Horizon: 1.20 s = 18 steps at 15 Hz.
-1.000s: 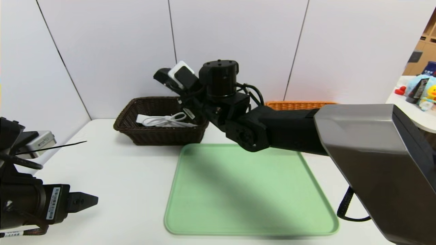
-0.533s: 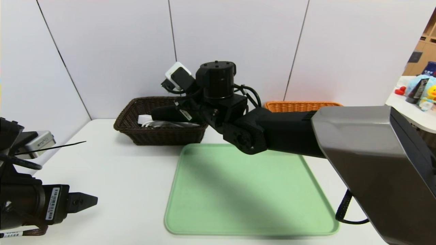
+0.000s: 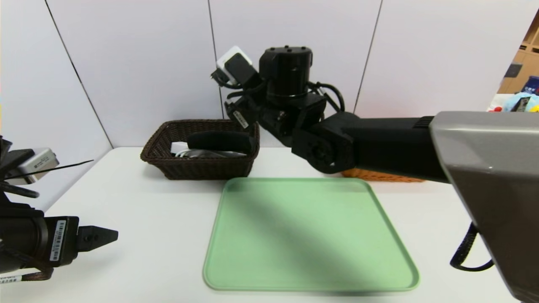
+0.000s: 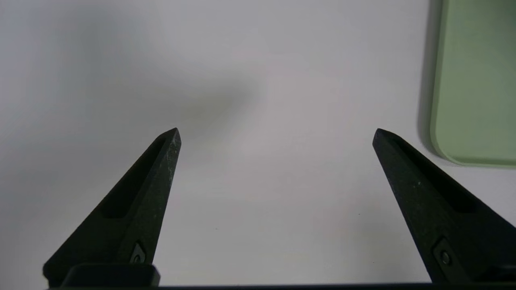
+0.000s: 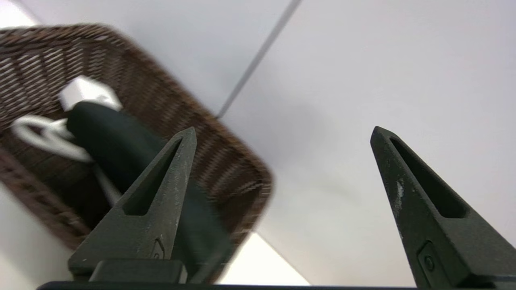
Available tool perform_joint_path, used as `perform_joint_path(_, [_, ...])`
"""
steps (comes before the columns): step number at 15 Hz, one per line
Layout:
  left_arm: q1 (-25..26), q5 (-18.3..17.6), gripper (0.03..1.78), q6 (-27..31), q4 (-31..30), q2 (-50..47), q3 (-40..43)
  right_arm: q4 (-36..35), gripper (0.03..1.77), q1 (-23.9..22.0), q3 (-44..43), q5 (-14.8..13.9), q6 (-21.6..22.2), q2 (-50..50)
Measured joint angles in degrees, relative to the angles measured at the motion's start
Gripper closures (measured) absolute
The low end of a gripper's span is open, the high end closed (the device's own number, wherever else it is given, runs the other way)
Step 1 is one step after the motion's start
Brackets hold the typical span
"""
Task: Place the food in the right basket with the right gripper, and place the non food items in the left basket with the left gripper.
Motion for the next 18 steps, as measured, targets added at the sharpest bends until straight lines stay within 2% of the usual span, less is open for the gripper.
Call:
perform_joint_path(4, [0.26,0.63,0.12,0.5,-0.67,-1.22,-5.07,1.8,0.21,-5.6,0.2,-0.09,0.02,-6.51])
perform_joint_path(6, [0.54,1.24,0.12,1.44,-3.97,-2.12,-8.02,1.77,0.18,-9.22,0.5,-0.17,0.09,-10.17])
perform_joint_path(9, [2.96,1.6,0.12,8.24,-8.27,-4.5,-9.62,1.74,0.15,-14.42,3.36,-1.33,0.3,-16.24])
perform_joint_path(12, [5.57,2.04,0.12,12.11,-8.77,-8.7,-9.81,2.07,0.13,-18.97,13.9,-1.55,0.56,-25.11])
perform_joint_path(18, [11.95,2.78,0.12,12.98,-5.62,-19.46,-9.0,2.55,0.11,-28.31,39.62,-1.6,2.9,-47.71])
